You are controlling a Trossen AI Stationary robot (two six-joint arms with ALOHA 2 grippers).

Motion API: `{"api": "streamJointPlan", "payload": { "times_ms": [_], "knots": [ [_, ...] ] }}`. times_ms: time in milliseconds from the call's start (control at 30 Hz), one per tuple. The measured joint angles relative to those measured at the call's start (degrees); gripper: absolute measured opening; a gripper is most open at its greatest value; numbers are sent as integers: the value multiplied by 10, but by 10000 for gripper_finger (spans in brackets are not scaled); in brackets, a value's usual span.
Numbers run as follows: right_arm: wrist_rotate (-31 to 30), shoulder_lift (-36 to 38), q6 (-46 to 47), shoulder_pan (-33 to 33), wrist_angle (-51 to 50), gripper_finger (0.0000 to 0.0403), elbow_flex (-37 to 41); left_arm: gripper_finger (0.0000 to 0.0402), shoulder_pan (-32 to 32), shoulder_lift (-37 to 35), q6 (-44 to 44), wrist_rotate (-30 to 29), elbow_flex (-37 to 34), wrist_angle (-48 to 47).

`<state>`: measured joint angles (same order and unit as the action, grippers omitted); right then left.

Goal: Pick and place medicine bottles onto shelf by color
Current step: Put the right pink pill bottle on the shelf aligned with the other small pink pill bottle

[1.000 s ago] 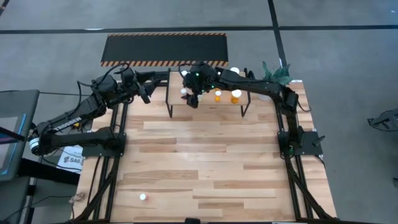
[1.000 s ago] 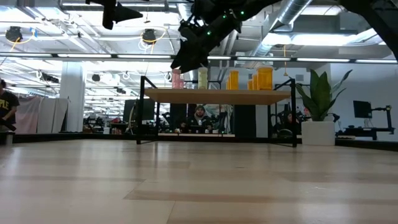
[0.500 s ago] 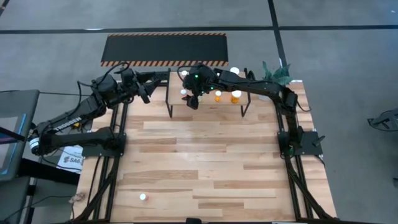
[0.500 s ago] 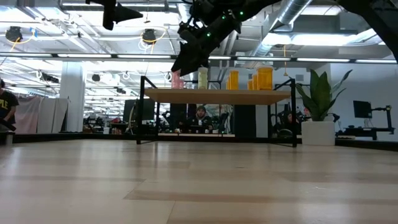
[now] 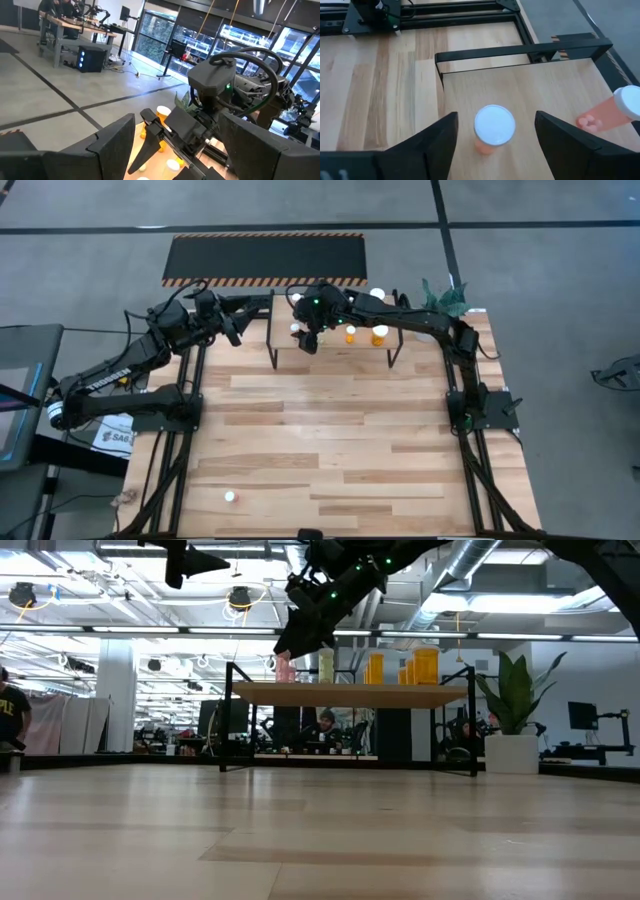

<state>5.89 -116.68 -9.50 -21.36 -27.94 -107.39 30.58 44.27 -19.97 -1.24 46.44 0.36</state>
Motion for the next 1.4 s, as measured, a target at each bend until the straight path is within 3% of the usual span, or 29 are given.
{"api": "streamJointPlan", "payload": {
  "times_ms": [833, 1400],
  "knots": [
    [0, 0, 0, -1, -3, 149, 0, 275, 0, 0, 0, 0, 0, 0],
    [0, 1, -1, -14, 7, 138, -16, 275, 0, 0, -1, 0, 0, 0]
  ]
}}
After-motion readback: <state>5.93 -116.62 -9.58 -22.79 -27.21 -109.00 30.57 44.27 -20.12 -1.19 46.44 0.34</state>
